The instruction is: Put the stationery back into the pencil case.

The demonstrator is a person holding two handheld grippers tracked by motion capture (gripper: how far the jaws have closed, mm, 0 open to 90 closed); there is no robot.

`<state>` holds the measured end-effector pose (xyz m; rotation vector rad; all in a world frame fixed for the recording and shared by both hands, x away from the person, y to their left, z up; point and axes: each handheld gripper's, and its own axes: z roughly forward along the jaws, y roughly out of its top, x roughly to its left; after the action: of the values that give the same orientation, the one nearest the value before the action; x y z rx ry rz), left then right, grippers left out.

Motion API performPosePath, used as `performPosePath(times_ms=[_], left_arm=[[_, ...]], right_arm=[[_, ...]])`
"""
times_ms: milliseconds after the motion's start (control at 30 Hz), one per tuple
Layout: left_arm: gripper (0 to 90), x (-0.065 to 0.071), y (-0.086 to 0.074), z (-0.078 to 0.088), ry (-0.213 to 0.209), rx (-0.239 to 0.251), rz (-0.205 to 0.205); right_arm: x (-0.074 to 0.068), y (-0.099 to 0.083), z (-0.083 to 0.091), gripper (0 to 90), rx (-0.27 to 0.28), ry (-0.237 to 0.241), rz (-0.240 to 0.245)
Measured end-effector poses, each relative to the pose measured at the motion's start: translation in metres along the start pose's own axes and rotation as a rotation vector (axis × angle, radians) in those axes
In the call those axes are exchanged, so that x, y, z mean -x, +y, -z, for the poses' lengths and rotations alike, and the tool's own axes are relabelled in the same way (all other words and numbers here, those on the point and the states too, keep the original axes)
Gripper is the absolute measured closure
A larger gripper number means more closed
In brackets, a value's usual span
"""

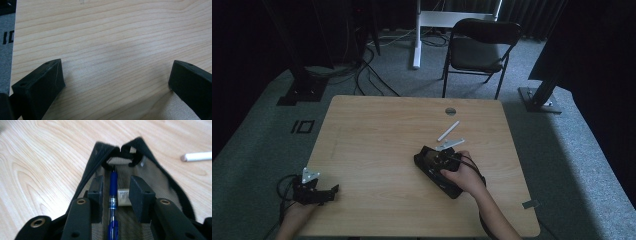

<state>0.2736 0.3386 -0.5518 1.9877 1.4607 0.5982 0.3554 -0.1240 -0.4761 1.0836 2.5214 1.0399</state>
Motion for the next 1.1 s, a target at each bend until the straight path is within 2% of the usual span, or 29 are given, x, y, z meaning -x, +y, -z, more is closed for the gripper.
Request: performPosePath(times_ms=[267, 433, 600, 800, 1100], left_arm=[[0.1, 0.0, 0.0, 0.0, 0.0, 0.0, 0.0], [0.1, 0.0, 0.0, 0.0, 0.0, 0.0, 0.0], [0.1, 0.0, 0.0, 0.0, 0.0, 0.0, 0.0], [0.1, 0.0, 0.0, 0.0, 0.0, 0.0, 0.0], [0.1, 0.0, 0.0, 0.0, 0.0, 0.0, 0.0]], right_arm=[[0.01, 0.008, 0.023, 63.9, 0.087, -0.027, -0.026], [0.022, 0.011, 0.03, 62.6, 0.127, -0.063, -0.062], [0.037, 0.013, 0.032, 63.0, 0.166, -0.122, -0.11], [0.052, 0.014, 0.027, 62.5, 0.175, -0.171, -0.155], [0.078, 0.015, 0.005, 59.7, 0.164, -0.238, -0.246]])
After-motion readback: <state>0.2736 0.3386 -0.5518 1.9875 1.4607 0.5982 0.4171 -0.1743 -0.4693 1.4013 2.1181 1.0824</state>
